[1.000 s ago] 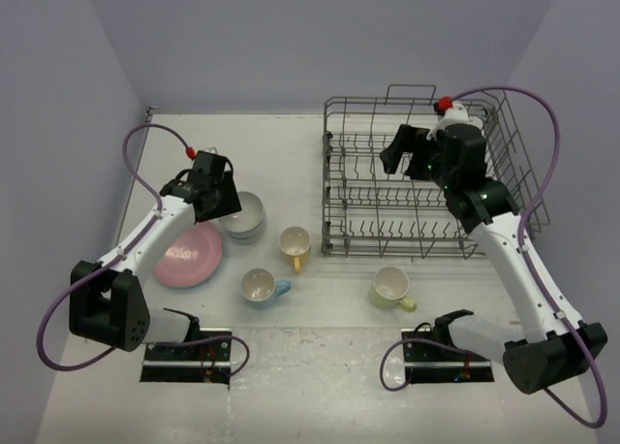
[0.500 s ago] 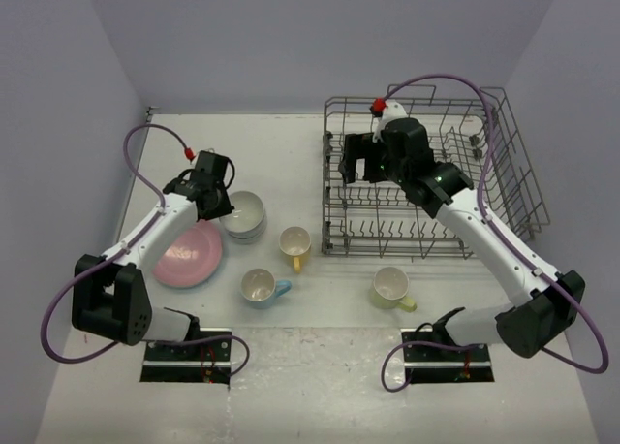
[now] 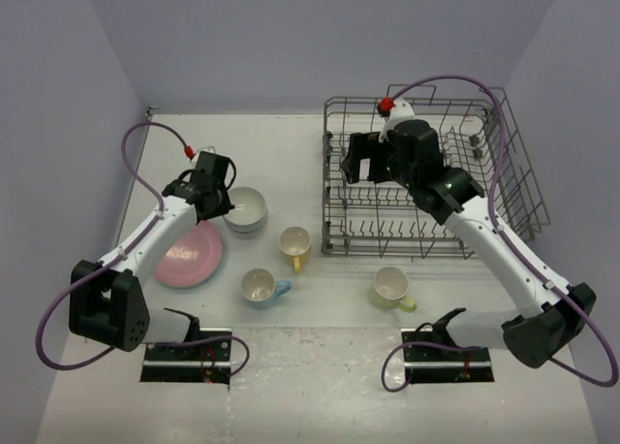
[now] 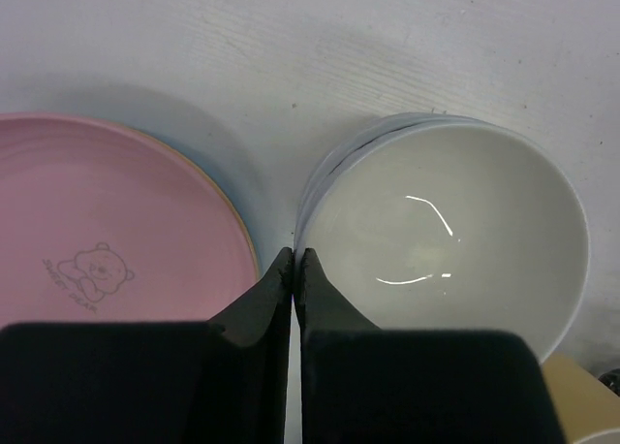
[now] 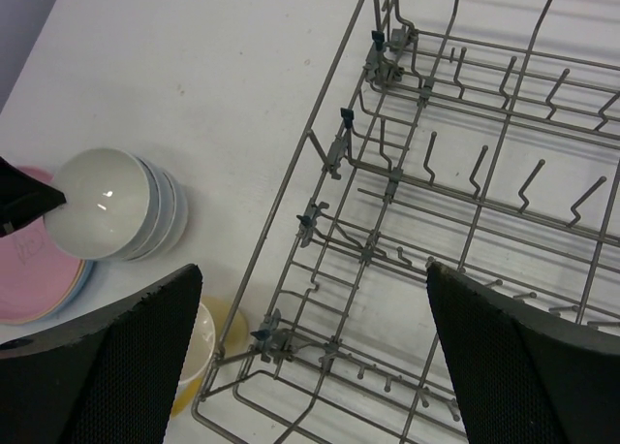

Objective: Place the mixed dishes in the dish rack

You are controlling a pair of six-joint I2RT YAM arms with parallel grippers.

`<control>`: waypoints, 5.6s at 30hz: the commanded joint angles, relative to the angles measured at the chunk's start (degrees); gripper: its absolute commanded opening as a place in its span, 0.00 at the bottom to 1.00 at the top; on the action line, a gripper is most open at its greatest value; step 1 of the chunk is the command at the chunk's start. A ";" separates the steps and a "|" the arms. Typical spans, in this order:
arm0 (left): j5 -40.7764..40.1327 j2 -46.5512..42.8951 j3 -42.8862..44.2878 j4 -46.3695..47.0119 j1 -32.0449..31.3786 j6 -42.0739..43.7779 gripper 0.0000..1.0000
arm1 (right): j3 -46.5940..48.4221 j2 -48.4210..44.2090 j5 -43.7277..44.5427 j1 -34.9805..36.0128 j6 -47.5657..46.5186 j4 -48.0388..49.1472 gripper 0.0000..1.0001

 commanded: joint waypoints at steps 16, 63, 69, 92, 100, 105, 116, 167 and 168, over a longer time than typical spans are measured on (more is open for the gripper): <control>1.36 -16.49 2.10 6.62 -2.18 3.68 0.00 | 0.50 -0.20 -9.88 4.27 -1.88 4.96 0.99; 6.64 -10.60 20.11 -1.19 -6.75 4.55 0.00 | 14.48 16.94 -25.25 21.43 -63.55 3.47 0.99; 10.68 -9.46 24.86 -5.15 -6.75 6.14 0.00 | 15.89 20.46 -21.57 22.04 -67.88 2.14 0.94; 12.19 -12.62 23.11 3.02 -7.02 5.09 1.00 | 17.11 13.96 -30.43 3.29 -24.08 16.90 0.00; 2.17 -12.54 17.57 2.76 -6.84 4.56 1.00 | 17.48 21.25 -52.21 -17.22 24.10 28.41 0.00; 0.14 -9.90 15.81 1.70 -6.75 4.03 1.00 | 17.21 30.12 -60.04 -21.11 46.05 46.64 0.00; 1.98 -5.25 13.17 1.00 -4.74 2.62 1.00 | 19.76 45.68 -58.74 -23.66 58.23 57.68 0.00; 4.71 0.56 10.71 2.94 -2.27 -3.44 1.00 | 0.17 45.08 -40.99 -23.48 75.12 75.53 0.00; 4.71 0.47 10.62 2.94 -2.27 -3.44 1.00 | -0.54 44.99 -40.73 -23.48 74.77 75.62 0.00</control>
